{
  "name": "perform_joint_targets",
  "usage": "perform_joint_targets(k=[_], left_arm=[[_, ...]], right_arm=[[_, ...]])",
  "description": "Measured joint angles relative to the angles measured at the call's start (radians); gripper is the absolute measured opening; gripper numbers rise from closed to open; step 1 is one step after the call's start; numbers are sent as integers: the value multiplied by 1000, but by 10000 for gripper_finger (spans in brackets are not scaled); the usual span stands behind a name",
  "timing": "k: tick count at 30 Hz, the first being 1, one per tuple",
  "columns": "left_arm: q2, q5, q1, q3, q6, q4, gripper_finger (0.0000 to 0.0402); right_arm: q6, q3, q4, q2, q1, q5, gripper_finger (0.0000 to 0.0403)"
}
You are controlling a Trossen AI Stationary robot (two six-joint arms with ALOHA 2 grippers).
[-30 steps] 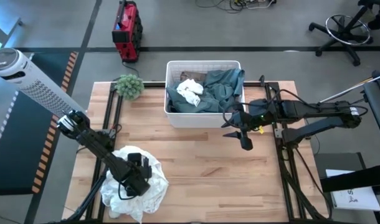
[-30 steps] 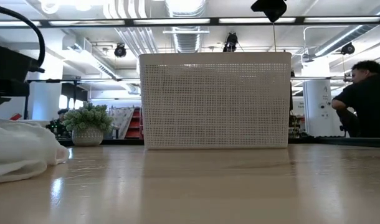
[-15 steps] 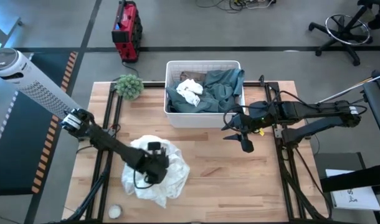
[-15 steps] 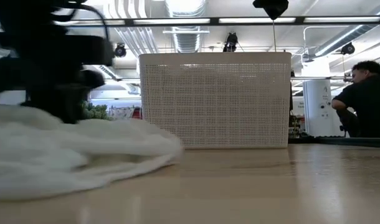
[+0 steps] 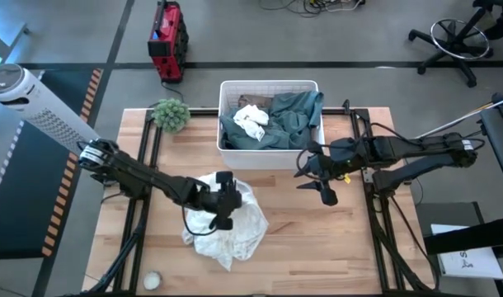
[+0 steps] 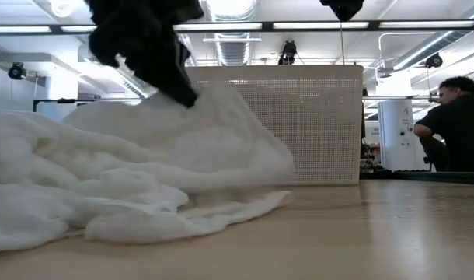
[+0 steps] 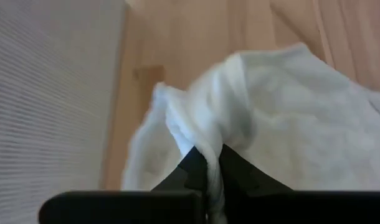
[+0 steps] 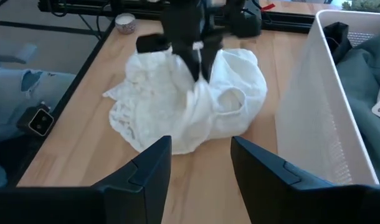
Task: Sort clothes
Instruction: Put the white cloth into the white bin
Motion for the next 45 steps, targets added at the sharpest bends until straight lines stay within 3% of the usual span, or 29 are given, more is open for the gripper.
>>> perform_joint_targets(k=[7,19,23,33,45], left_arm=[[-157,-59,-1,2,19,-27,1],[-489,-70,-3,27,82,43,0],[-534,-70,6,93,153,62,0],[-452,-71,54,443,414,69,0],[-185,-67,218,931,641,15,0]], right_arm=[[0,-27,21,9,47,46,147],[64,-313,481,14,85,51,184],[78,-349,526,13,85,132,197],[37,-347,609,13,84,178,225],[20,-347,651,13,84,179,220]])
